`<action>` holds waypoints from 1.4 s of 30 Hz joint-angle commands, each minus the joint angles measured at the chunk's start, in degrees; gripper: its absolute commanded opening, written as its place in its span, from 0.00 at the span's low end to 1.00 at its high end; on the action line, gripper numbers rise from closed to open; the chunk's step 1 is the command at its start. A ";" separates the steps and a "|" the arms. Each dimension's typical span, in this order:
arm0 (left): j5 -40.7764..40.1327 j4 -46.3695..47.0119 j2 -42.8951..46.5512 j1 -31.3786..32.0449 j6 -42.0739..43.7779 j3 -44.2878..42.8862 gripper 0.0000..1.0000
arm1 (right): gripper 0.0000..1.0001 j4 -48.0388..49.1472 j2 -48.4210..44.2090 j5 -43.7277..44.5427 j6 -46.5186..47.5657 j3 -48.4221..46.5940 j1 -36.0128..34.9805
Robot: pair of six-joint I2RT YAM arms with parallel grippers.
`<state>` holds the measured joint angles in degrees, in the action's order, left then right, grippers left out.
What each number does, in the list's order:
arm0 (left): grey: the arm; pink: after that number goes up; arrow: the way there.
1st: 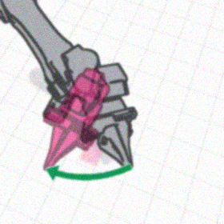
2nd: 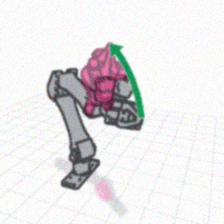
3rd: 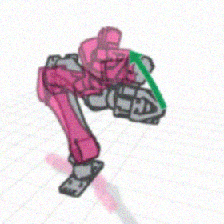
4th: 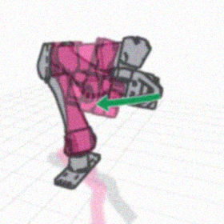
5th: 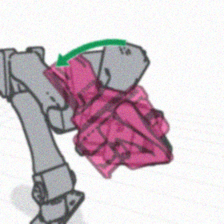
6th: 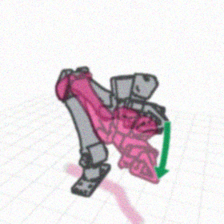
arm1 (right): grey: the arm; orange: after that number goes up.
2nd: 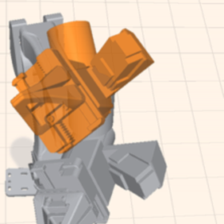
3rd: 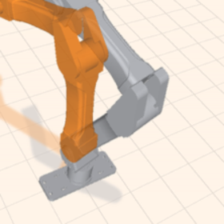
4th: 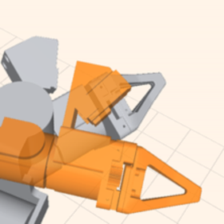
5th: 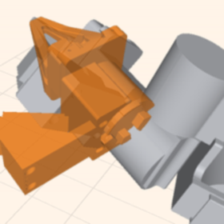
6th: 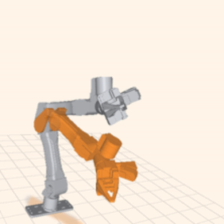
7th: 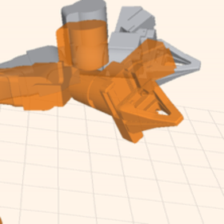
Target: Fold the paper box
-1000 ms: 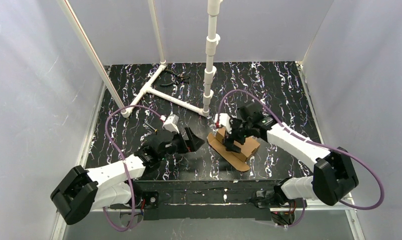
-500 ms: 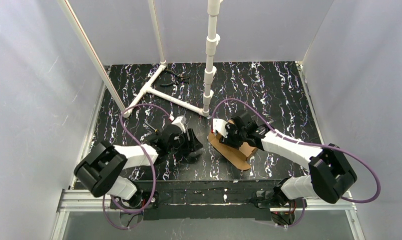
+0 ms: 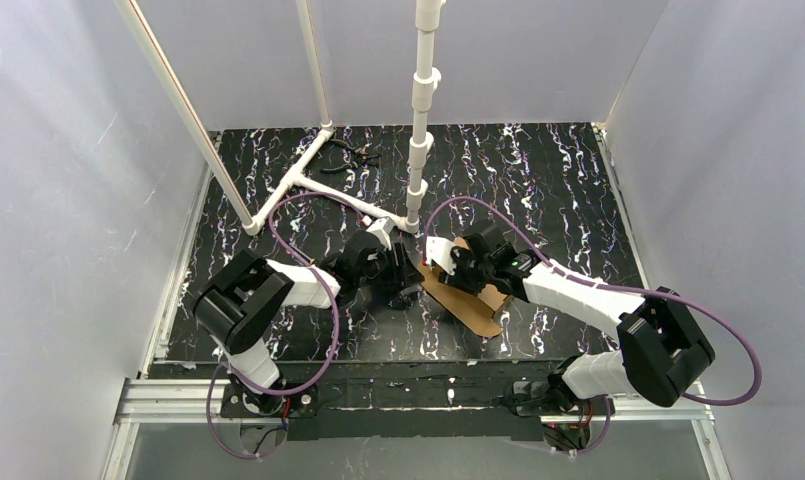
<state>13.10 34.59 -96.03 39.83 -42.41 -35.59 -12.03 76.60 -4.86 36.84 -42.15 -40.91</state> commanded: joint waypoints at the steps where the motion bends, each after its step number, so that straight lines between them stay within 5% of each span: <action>1: 2.77 1.23 -2.88 -0.39 -0.46 -2.73 0.41 | 0.46 -1.50 1.19 -2.28 -0.54 0.93 -0.05; 14: -0.83 1.90 -4.30 -0.31 0.99 -3.41 0.27 | 0.46 -2.52 1.89 -3.84 -0.68 0.33 0.17; 18: -0.07 2.55 -5.44 -0.35 3.43 -4.84 0.13 | 0.47 -3.21 1.82 -4.80 0.13 0.23 0.46; 24: 0.81 5.20 -3.09 1.56 6.66 -3.08 0.06 | 0.47 -4.44 1.84 -6.01 2.62 -0.10 0.65; 42: -16.95 -5.35 3.62 12.14 11.41 -3.20 0.00 | 0.47 -4.41 3.30 -5.77 2.14 -0.70 1.76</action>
<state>0.69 33.52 -95.77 50.22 -30.48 -37.28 -13.45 77.14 -9.43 40.69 -42.63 -39.42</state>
